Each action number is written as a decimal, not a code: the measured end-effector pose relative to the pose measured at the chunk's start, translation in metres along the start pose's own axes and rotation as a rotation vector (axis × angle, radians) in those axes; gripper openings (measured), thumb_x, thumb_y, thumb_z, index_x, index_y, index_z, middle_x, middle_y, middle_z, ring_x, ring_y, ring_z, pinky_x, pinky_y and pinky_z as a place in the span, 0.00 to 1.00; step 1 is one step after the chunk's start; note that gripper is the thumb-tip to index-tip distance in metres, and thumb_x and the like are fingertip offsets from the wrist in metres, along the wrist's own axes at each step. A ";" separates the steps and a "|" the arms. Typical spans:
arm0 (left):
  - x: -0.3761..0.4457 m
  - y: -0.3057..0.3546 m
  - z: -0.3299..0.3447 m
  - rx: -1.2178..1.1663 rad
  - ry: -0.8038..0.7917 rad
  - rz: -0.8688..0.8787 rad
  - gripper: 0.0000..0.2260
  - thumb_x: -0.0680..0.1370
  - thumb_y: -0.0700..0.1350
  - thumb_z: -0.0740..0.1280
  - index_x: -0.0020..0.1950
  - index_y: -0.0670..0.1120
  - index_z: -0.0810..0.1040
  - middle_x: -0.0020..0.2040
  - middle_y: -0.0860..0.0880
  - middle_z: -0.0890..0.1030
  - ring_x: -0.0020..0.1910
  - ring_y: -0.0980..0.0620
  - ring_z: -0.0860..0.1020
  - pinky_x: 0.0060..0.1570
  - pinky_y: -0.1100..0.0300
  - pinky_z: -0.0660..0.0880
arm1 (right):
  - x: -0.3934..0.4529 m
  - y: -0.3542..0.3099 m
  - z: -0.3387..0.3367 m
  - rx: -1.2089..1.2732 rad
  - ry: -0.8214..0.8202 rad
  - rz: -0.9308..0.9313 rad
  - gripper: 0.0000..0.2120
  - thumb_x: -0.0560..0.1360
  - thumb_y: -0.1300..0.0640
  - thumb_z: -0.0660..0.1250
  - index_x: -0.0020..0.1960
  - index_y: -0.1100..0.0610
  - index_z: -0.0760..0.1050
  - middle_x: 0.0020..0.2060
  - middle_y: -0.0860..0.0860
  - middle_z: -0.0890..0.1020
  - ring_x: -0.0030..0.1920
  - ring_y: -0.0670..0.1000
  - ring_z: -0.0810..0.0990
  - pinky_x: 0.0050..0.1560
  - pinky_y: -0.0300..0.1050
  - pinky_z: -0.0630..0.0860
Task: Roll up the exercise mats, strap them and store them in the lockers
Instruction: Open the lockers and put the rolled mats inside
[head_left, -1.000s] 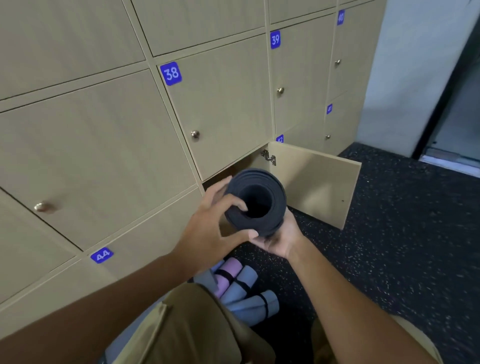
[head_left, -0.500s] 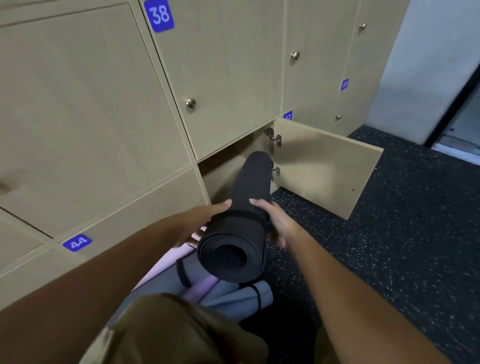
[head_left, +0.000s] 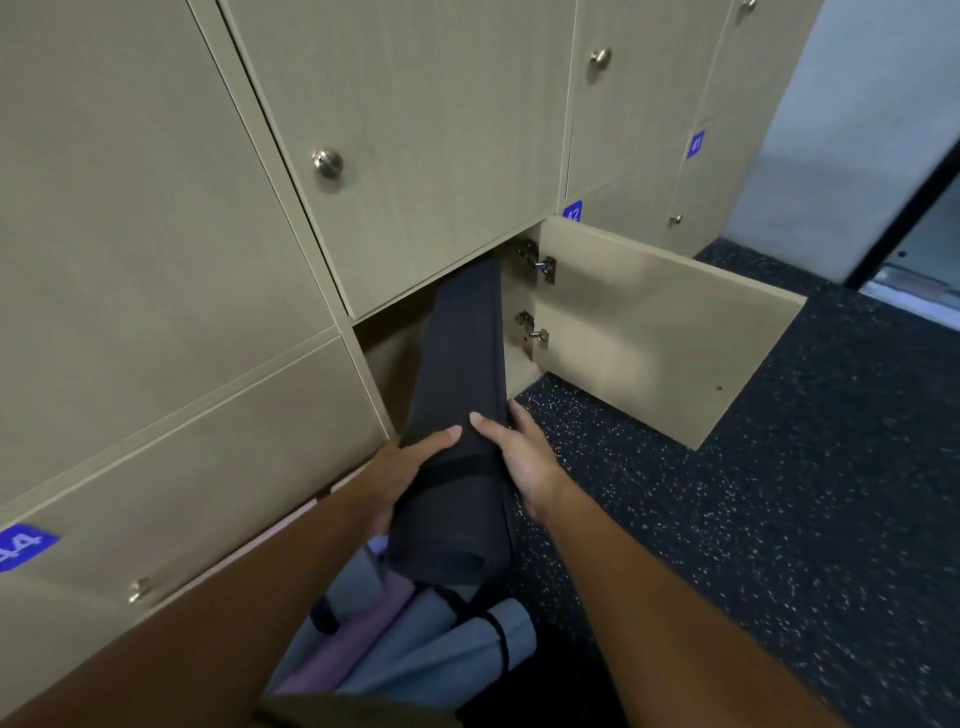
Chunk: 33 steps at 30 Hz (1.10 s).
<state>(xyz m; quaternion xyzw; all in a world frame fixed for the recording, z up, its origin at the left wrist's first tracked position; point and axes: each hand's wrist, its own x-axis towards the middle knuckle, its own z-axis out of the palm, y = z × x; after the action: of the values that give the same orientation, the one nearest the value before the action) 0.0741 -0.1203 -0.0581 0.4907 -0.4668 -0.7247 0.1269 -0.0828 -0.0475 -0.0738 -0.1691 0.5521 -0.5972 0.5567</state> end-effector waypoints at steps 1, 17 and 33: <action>0.008 -0.003 -0.001 0.004 0.028 0.018 0.27 0.70 0.57 0.80 0.66 0.50 0.81 0.56 0.47 0.86 0.54 0.45 0.86 0.54 0.49 0.82 | 0.003 0.002 -0.001 -0.020 0.000 0.001 0.22 0.77 0.52 0.74 0.69 0.46 0.72 0.58 0.48 0.83 0.55 0.49 0.84 0.49 0.42 0.83; 0.144 -0.014 -0.012 0.023 0.361 0.248 0.35 0.66 0.56 0.83 0.68 0.48 0.73 0.58 0.51 0.81 0.53 0.50 0.83 0.51 0.54 0.81 | 0.085 0.042 -0.031 -0.251 -0.172 0.091 0.28 0.72 0.64 0.78 0.64 0.43 0.71 0.57 0.44 0.83 0.50 0.41 0.84 0.43 0.39 0.82; 0.273 -0.001 -0.025 0.446 0.759 0.313 0.43 0.71 0.61 0.77 0.79 0.52 0.59 0.74 0.44 0.73 0.69 0.37 0.74 0.66 0.43 0.74 | 0.134 0.119 -0.110 -0.574 0.163 -0.008 0.29 0.76 0.49 0.74 0.74 0.47 0.68 0.63 0.45 0.77 0.54 0.41 0.78 0.47 0.35 0.74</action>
<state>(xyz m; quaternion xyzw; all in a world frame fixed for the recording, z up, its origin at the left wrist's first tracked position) -0.0376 -0.3092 -0.2228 0.6601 -0.6001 -0.3481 0.2881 -0.1595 -0.0828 -0.2665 -0.2735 0.7406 -0.4304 0.4375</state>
